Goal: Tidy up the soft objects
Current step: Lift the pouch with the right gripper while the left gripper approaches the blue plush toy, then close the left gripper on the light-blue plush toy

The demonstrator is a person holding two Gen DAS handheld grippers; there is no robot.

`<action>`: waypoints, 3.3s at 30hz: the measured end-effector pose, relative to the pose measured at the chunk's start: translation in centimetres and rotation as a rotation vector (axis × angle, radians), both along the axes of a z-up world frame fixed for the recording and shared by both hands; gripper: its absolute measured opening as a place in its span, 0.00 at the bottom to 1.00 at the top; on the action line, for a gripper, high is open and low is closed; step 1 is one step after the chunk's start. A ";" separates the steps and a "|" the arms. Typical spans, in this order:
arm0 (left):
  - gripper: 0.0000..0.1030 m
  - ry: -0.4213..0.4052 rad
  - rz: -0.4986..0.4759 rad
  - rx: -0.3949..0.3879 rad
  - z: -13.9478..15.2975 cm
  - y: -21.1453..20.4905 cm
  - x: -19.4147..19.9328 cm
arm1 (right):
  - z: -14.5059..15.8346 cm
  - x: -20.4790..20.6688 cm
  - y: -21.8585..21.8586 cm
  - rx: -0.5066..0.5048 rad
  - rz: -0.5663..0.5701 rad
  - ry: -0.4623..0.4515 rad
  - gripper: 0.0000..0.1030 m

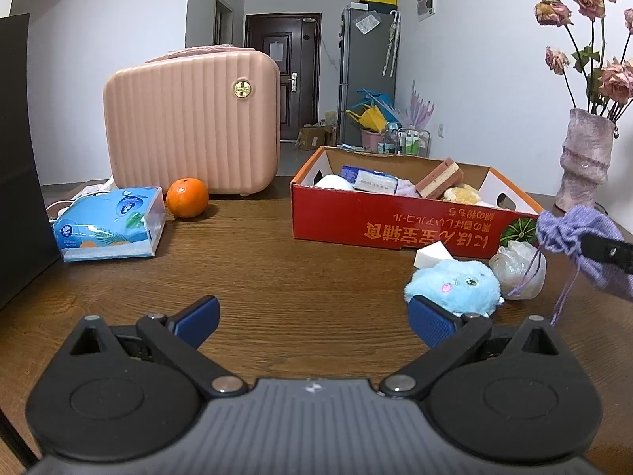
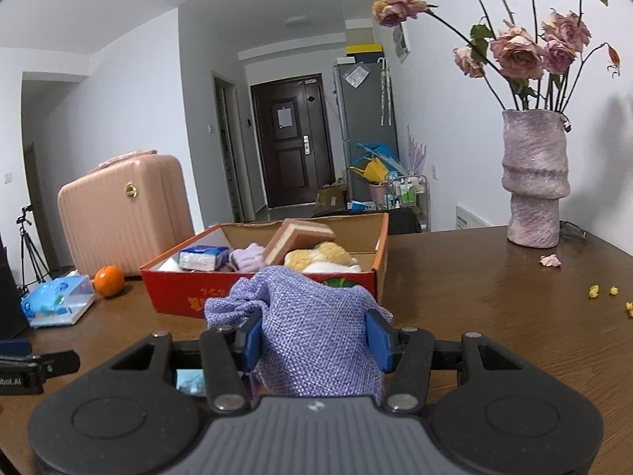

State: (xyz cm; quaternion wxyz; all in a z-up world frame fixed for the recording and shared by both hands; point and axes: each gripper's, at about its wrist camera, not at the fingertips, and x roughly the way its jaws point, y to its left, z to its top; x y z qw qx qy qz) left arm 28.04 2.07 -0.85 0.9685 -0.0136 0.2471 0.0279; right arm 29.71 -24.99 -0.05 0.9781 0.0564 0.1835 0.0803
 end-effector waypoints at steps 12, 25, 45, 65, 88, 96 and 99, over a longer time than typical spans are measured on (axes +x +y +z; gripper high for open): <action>1.00 0.025 0.015 -0.005 -0.3 -1.7 1.8 | -0.3 1.1 -2.6 0.013 -0.051 -0.002 0.51; 1.00 0.059 -0.032 -0.003 -1.0 -5.1 3.7 | -0.8 1.9 -4.7 0.012 -0.093 0.010 0.51; 1.00 0.130 -0.111 0.006 -2.3 -10.5 9.1 | -0.7 2.1 -6.3 0.060 -0.222 -0.020 0.51; 1.00 0.243 -0.150 -0.034 -3.9 -10.2 12.7 | -1.5 3.0 -6.3 0.043 -0.238 0.030 0.52; 0.80 0.109 -0.159 -0.011 -2.0 -10.3 10.3 | -1.5 3.0 -6.0 0.023 -0.214 0.024 0.52; 0.80 0.033 -0.147 -0.018 -0.4 -9.6 8.7 | -1.4 2.8 -5.8 0.020 -0.206 0.013 0.52; 0.80 0.010 -0.139 -0.030 0.3 -9.2 8.2 | -1.3 2.7 -5.6 0.019 -0.197 0.000 0.52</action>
